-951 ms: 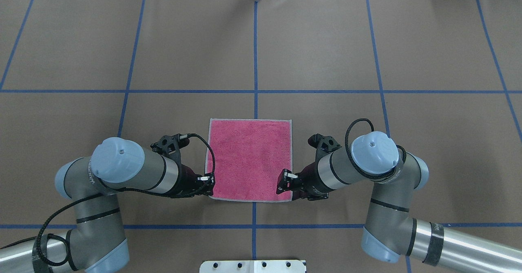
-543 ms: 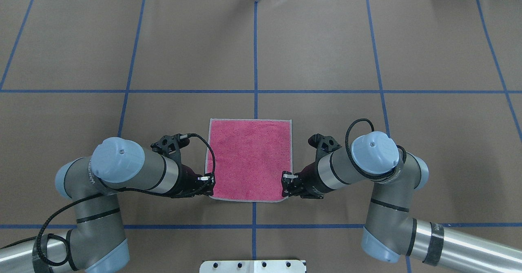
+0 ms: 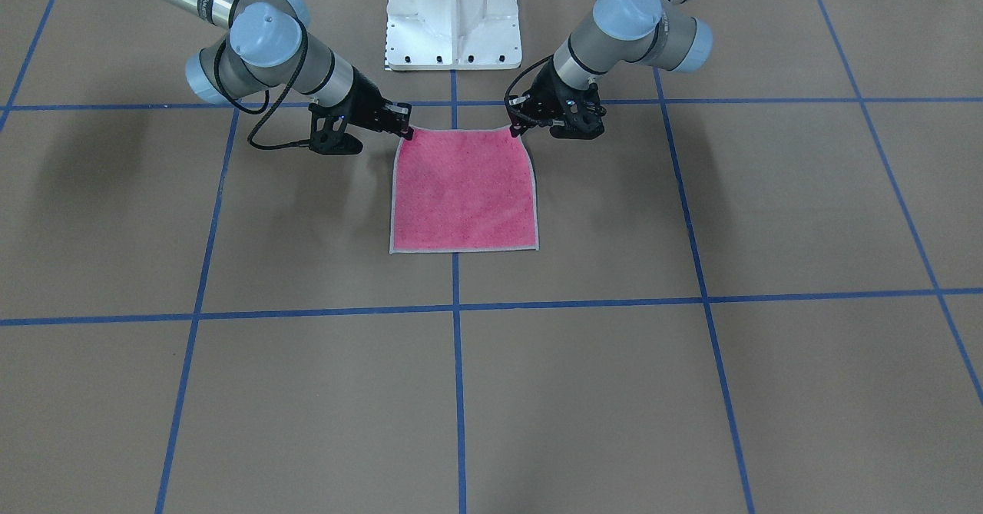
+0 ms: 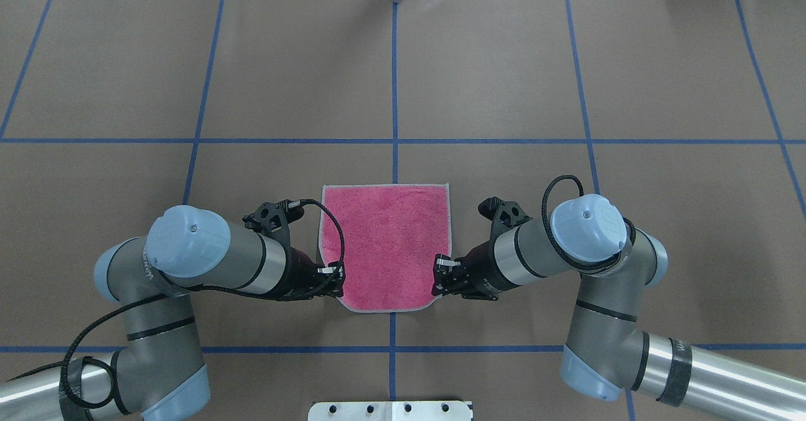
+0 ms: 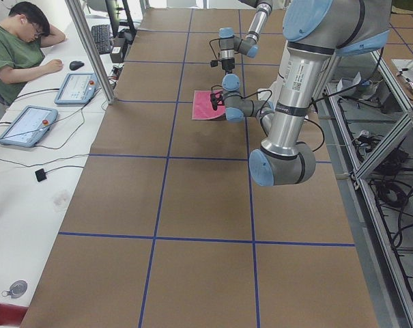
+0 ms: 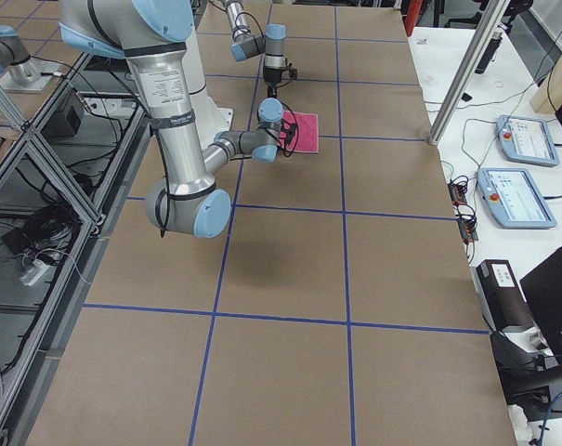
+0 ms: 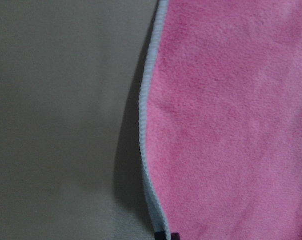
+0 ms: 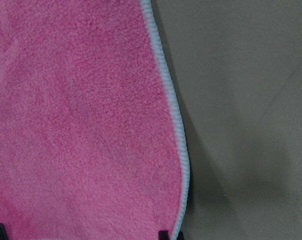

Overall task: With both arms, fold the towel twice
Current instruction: 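Lift both near corners and fold them over toward the far edge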

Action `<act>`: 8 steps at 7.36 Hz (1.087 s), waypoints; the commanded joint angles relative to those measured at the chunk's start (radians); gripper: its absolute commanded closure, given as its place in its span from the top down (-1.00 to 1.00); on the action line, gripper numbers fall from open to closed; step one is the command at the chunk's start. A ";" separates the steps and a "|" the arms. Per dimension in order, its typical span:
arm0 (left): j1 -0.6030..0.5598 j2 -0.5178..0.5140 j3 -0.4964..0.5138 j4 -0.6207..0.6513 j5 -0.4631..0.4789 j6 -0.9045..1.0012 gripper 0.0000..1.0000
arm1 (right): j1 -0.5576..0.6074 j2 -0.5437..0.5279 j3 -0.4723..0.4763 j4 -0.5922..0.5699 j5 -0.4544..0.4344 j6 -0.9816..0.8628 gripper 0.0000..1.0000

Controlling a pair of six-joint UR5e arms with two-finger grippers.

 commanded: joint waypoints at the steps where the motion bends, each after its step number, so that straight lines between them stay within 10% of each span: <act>1: -0.037 -0.008 -0.004 -0.002 0.000 0.000 -1.00 | 0.052 0.001 0.012 0.002 0.002 0.002 -1.00; 8: -0.160 -0.085 0.084 -0.002 0.001 0.000 -1.00 | 0.109 0.056 -0.082 -0.001 -0.083 -0.014 -1.00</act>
